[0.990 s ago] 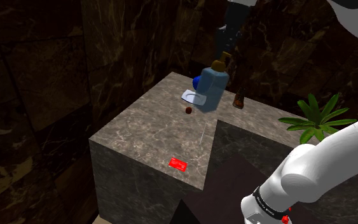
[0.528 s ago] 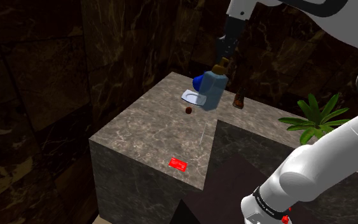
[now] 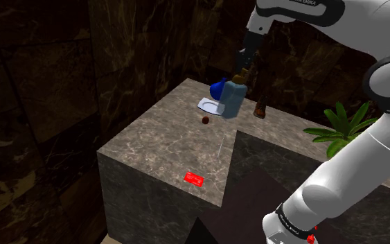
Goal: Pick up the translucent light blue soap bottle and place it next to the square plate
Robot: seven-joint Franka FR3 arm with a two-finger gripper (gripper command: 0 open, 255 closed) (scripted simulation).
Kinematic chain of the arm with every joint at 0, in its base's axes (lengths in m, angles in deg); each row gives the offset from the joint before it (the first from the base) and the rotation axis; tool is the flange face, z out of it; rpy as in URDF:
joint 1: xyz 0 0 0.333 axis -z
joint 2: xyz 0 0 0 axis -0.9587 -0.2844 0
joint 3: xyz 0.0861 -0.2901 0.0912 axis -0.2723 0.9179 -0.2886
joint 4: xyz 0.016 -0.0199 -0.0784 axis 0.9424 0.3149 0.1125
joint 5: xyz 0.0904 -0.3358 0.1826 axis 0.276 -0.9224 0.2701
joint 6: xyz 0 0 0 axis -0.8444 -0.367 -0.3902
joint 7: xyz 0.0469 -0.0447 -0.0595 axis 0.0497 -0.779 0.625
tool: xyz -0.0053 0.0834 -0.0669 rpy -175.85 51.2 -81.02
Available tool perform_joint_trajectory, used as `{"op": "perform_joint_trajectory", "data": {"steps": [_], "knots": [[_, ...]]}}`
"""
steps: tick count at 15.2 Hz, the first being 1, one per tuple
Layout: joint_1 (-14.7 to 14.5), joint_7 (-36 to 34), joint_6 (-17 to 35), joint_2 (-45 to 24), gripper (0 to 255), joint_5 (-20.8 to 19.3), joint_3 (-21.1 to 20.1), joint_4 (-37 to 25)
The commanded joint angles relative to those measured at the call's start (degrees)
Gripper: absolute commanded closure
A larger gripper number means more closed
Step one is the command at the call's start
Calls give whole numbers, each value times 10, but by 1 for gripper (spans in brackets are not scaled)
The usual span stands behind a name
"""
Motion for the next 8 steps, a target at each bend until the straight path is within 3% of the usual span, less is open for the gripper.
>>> {"op": "perform_joint_trajectory", "data": {"steps": [1,8], "knots": [[10,25,12,-32,255,4,13,-20],[51,101,40,-134,255,25,49,-92]]}}
